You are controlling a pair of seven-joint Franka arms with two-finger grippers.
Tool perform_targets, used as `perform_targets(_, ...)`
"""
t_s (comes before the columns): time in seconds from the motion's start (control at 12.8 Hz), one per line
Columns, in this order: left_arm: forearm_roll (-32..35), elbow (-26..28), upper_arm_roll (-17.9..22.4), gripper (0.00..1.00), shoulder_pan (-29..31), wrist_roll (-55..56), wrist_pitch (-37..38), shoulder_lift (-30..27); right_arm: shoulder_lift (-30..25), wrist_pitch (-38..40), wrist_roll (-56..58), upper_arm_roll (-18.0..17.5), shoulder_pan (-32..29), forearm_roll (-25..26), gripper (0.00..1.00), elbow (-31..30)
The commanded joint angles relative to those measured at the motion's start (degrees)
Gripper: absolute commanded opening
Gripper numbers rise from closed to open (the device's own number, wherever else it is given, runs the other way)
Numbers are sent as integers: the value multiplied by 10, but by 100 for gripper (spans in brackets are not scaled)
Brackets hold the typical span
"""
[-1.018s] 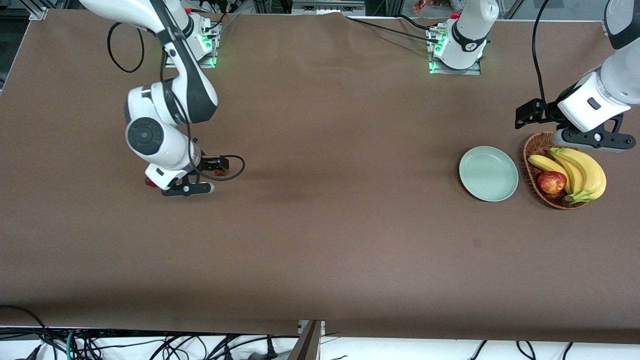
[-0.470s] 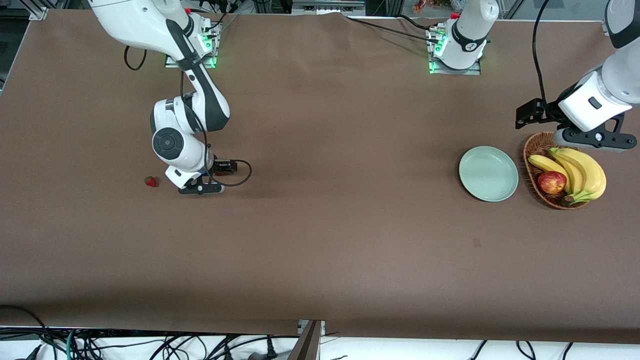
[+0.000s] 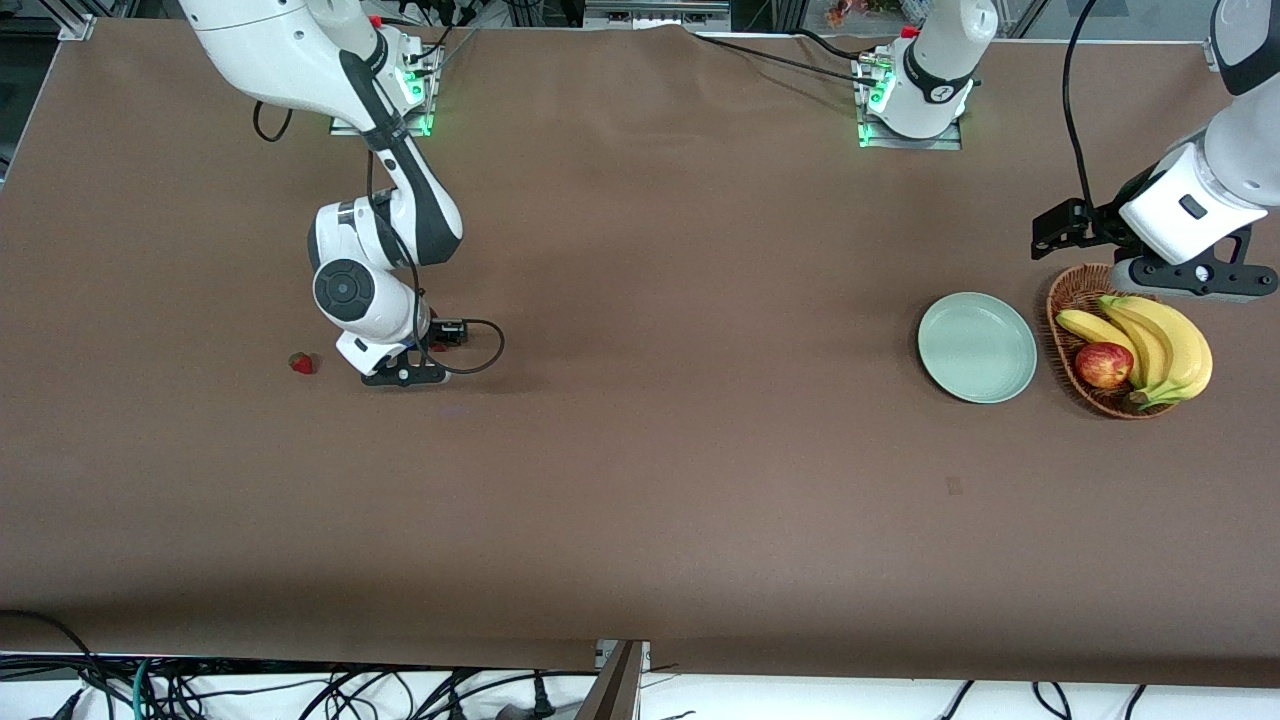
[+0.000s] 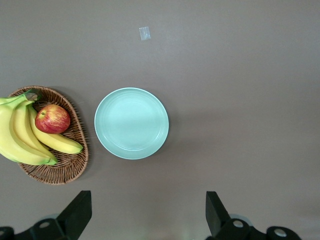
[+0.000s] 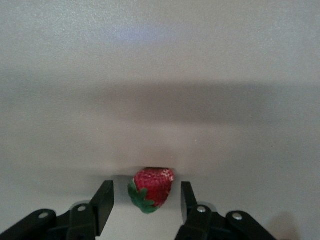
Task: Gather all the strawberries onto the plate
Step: 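Carry the strawberry with the right gripper toward the left gripper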
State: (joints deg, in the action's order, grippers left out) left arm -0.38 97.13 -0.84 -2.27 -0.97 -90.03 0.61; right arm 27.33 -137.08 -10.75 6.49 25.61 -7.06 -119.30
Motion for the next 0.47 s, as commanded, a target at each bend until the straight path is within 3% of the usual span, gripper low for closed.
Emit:
perform_targets(0.0, -9, -13, 2, 100, -5, 11, 4, 4, -4, -17, 6, -4, -6, -11, 45, -11)
perform_targets(0.16, -9, -13, 2, 100, -5, 11, 4, 4, -4, -19, 6, -4, -10, -15, 41, -7)
perform_targets(0.39, -9, -13, 2, 100, -5, 11, 4, 4, 0, -19, 0, -4, -7, -28, 19, 1)
